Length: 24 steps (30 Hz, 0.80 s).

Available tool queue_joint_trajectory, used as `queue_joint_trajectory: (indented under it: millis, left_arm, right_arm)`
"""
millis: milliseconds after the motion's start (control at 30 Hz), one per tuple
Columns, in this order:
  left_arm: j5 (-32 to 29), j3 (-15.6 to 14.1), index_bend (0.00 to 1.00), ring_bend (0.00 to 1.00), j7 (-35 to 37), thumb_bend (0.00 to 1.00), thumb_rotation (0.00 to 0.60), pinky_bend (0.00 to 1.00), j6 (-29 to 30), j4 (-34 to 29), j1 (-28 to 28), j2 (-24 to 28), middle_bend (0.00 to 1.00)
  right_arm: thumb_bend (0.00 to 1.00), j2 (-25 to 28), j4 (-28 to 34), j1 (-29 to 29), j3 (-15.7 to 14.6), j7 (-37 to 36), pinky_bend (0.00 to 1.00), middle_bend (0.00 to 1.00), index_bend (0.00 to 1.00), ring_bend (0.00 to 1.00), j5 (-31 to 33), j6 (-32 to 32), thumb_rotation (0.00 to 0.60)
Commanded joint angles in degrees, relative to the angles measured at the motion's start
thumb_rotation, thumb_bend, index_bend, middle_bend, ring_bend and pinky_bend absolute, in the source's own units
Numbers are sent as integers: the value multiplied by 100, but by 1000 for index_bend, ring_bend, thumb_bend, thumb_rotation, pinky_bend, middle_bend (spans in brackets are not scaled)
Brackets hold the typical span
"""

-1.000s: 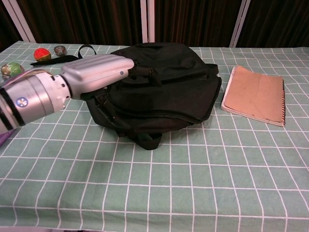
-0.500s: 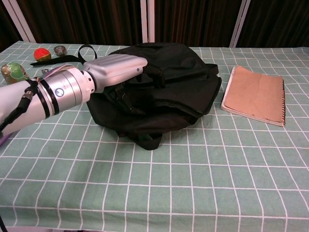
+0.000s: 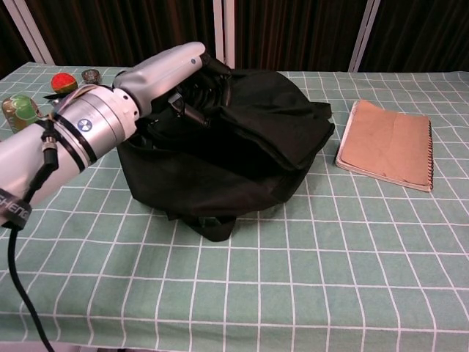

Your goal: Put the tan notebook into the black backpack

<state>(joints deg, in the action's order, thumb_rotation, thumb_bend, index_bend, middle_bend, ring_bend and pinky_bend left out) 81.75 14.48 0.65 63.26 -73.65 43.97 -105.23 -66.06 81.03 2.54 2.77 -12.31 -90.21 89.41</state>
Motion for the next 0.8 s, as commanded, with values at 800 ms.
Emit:
queue_joint_trajectory:
  millis: [800]
  left_arm:
    - [-5805,1877,678,684,-528,455,600,706,-2064,146,1358,699,743]
  right_arm:
    - [150,-1059,-1637,1951,121,1566,215,239,163,101,-357,-2341,600]
